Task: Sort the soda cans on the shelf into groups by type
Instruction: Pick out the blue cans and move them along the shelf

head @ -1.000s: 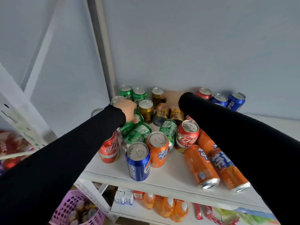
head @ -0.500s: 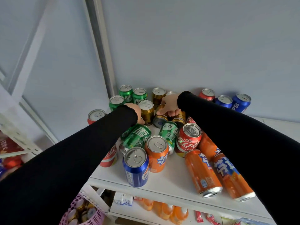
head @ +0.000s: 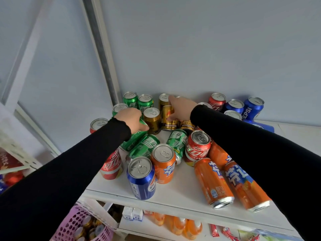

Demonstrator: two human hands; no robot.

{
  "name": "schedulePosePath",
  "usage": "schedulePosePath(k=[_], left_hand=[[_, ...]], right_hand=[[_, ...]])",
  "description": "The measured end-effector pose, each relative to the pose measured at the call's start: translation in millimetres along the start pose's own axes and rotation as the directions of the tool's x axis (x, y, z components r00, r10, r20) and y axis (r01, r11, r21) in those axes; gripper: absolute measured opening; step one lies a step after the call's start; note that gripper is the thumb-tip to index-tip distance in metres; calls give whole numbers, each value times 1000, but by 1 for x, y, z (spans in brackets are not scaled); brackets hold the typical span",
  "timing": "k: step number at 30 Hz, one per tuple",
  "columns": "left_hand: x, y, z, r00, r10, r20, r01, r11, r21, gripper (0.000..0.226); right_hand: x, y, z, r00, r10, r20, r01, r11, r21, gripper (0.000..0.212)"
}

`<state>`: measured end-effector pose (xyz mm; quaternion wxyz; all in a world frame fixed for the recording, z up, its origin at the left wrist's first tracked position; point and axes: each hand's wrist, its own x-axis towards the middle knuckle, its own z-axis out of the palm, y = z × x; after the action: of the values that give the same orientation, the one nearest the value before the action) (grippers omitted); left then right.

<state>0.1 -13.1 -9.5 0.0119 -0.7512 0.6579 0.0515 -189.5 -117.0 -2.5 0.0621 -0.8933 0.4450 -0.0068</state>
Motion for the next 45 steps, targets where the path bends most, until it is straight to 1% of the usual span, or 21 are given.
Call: schedulePosePath(k=[3,5,6,8,13,15,18,20,22,24,26,27,29,30,31,32,33,35,37,41,45], left_hand=[[-10,-11,-4,999,5,-42,-11,988,-151,68],[-14,-16,-4,998,-2,-64,-15,968,-252,69],[-15,-18,-3,997,-5,-82,-19,957,-291,67],[-18,-17,-1,992,-13,-126,-31,940,-340,63],[-28,-12,6,977,-58,-207,-41,896,-442,53],[-30,-14,7,979,-58,-196,-30,908,-418,53],[-32,-16,-2,986,-31,-163,-11,969,-246,53],[-33,-16,-9,988,-4,-153,-11,995,-98,51],[-34,-18,-15,991,17,-135,-19,1000,-12,49],[-35,-20,-16,995,24,-102,-22,1000,18,50],[-39,-19,-15,996,28,-83,-24,998,50,55],[-41,-17,-15,994,36,-102,-30,998,59,56],[-47,-10,-15,977,73,-201,-66,997,42,63],[-50,-5,-16,963,114,-246,-110,994,30,66],[-51,-1,-18,955,162,-247,-161,987,24,66],[-52,3,-19,959,206,-194,-206,978,20,63],[-52,6,-21,966,236,-101,-234,972,30,59],[-51,10,-24,967,244,78,-249,966,67,55],[-50,14,-23,963,234,136,-248,964,94,56],[-46,23,-14,954,173,246,-222,956,190,62],[-43,26,-1,927,107,359,-161,979,124,69]], right_hand=[[-7,2,3,994,-50,-94,48,999,-21,48],[-10,3,7,993,-50,-103,50,999,-3,28],[-11,4,9,995,-45,-95,46,999,12,21],[-13,6,10,996,-30,-84,35,998,56,16],[-14,10,8,994,16,-105,9,971,238,14],[-17,12,7,994,33,-102,0,951,309,9],[-24,17,-3,991,71,-113,-22,922,387,4],[-29,25,-12,987,90,-130,-35,926,376,5],[-33,35,-18,985,117,-126,-67,937,341,8],[-37,44,-21,985,148,-87,-117,951,285,11],[-41,48,-21,986,166,-28,-157,968,198,20],[-42,49,-20,985,175,-1,-173,972,162,25],[-43,49,-15,978,204,48,-209,970,126,32],[-42,49,-12,974,216,70,-222,969,111,35],[-39,49,-9,969,226,96,-235,966,104,40],[-35,50,-6,962,237,134,-253,961,114,43],[-32,50,-3,952,248,177,-273,952,138,47],[-26,49,-2,931,271,246,-319,929,187,57],[-22,47,-3,909,293,295,-364,905,222,64],[-15,47,-1,878,296,378,-401,884,240,60],[-17,43,-2,894,260,366,-349,915,202,55]])
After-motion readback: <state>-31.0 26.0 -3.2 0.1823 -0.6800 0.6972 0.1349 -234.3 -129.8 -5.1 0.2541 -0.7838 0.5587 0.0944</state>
